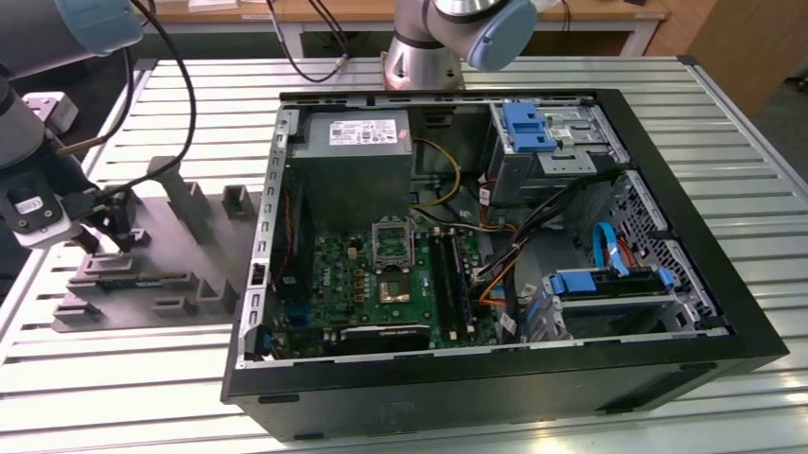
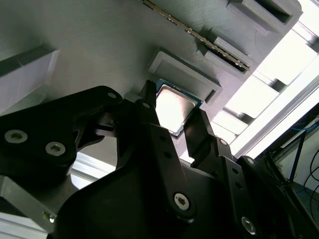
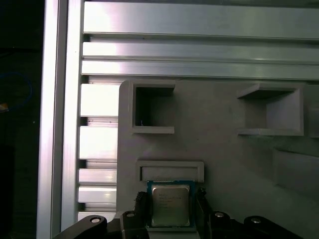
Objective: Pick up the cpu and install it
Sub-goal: 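Pick up the cpu and move it towards the insertion slot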
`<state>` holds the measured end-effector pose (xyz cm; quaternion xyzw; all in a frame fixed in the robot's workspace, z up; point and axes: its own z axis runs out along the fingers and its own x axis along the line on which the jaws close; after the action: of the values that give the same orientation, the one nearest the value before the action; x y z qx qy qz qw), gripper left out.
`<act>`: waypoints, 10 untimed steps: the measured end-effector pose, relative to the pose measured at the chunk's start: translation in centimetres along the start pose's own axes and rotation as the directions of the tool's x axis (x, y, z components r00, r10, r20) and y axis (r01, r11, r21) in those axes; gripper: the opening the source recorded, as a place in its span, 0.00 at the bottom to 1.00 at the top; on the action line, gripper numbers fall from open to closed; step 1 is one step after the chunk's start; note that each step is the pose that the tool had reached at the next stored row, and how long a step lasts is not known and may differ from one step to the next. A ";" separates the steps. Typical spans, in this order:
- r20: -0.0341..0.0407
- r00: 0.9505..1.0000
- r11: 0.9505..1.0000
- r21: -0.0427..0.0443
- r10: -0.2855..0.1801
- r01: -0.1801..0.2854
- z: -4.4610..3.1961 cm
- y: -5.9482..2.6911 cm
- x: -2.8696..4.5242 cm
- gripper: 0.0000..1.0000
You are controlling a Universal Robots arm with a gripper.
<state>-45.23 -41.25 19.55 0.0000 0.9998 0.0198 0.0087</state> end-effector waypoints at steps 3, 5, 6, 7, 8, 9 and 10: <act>0.000 1.000 1.000 0.000 0.000 0.000 -0.08 0.00 0.00 0.47; 0.000 1.000 1.000 0.000 0.000 0.000 -0.21 0.01 0.00 0.47; 0.000 1.000 1.000 0.000 0.000 0.000 -0.31 0.01 0.00 0.47; 0.000 1.000 1.000 0.000 0.000 0.000 -0.38 0.02 -0.01 0.47; 0.000 1.000 1.000 0.000 0.000 0.000 -0.44 0.02 -0.01 0.47; 0.000 1.000 1.000 0.000 0.000 0.000 -0.48 0.02 -0.01 0.47; 0.000 1.000 1.000 0.000 0.000 0.000 -0.49 0.02 -0.01 0.47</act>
<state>-45.23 -41.24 20.04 0.0000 0.9998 0.0199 0.0089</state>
